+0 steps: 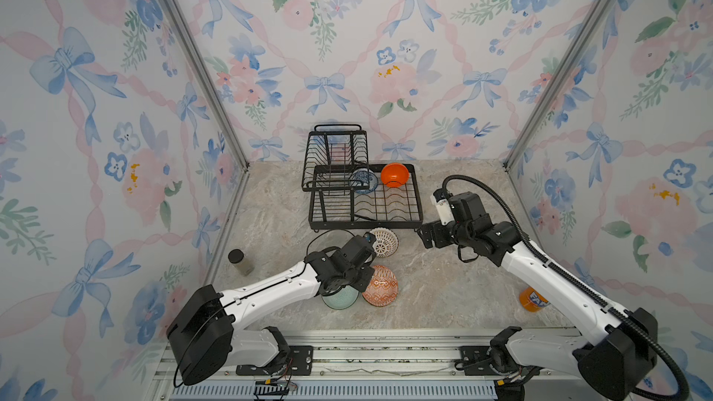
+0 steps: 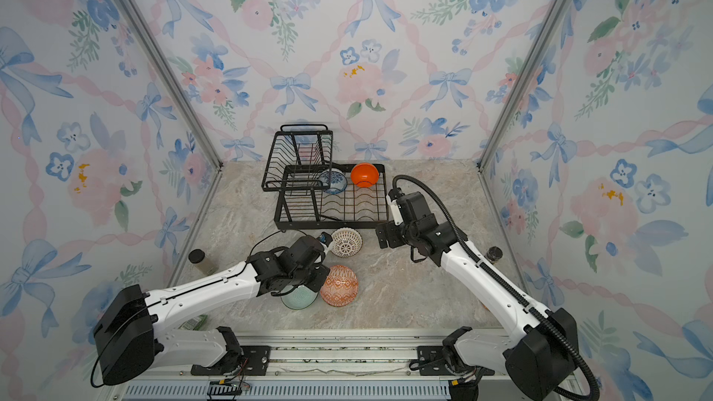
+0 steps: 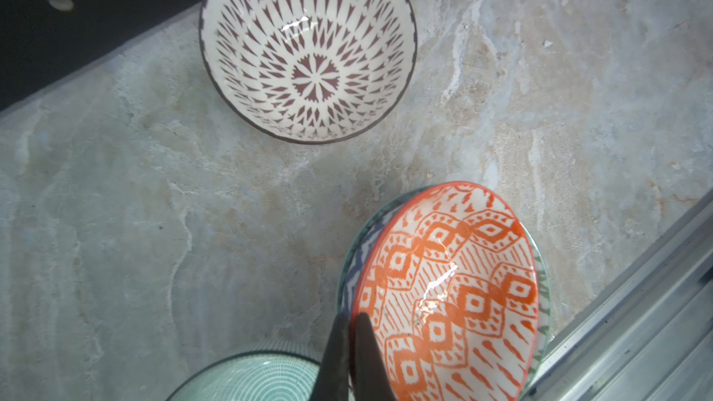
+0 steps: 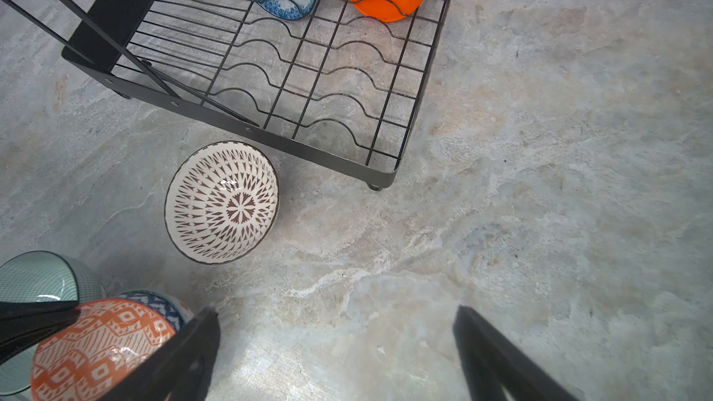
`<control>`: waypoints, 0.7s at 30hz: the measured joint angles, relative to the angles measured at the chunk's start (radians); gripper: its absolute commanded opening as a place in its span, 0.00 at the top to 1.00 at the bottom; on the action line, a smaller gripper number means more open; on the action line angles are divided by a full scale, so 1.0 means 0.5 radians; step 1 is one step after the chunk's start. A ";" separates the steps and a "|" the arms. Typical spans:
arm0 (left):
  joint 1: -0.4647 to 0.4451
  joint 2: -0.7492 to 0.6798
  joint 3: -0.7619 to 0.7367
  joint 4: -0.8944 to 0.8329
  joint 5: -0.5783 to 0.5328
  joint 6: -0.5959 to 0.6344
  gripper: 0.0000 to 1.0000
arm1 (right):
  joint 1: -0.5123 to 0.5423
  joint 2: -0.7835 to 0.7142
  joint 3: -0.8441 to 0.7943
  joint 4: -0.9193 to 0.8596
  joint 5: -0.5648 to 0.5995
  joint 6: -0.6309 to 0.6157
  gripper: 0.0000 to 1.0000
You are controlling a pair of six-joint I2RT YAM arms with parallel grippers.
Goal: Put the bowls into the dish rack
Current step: 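Close the left gripper on the orange-patterned bowl rim and lift it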
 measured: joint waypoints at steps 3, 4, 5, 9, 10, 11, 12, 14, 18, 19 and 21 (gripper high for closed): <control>0.000 0.000 0.008 -0.009 -0.021 0.000 0.96 | -0.004 0.000 0.000 0.000 0.000 -0.001 0.03; 0.000 0.000 0.010 -0.012 -0.022 0.000 0.90 | -0.008 0.000 0.000 0.000 0.000 -0.002 0.03; 0.000 0.000 0.010 -0.012 -0.023 0.000 0.85 | -0.009 0.000 0.000 0.000 0.000 -0.004 0.03; 0.000 0.001 0.013 -0.020 -0.034 -0.025 0.71 | -0.009 0.000 0.000 0.000 -0.001 -0.006 0.03; 0.000 0.001 0.014 -0.021 -0.033 -0.029 0.70 | -0.010 0.000 0.000 0.000 -0.001 -0.006 0.03; 0.000 0.004 0.014 -0.022 -0.034 -0.031 0.69 | -0.009 0.000 0.000 0.000 -0.001 -0.006 0.03; 0.000 0.009 0.014 -0.023 -0.033 -0.031 0.69 | -0.010 0.000 0.000 0.000 -0.001 -0.007 0.03; 0.000 0.037 0.020 -0.033 -0.034 -0.031 0.69 | -0.010 0.000 0.000 0.000 -0.001 -0.007 0.03; 0.000 0.117 0.042 -0.045 -0.034 -0.035 0.72 | -0.010 0.000 0.000 0.000 -0.001 -0.007 0.03; 0.000 0.136 0.043 -0.049 -0.034 -0.036 0.74 | -0.010 0.000 0.000 0.000 -0.001 -0.007 0.03; 0.000 0.163 0.043 -0.052 -0.034 -0.042 0.79 | -0.010 0.000 0.000 0.000 -0.001 -0.007 0.03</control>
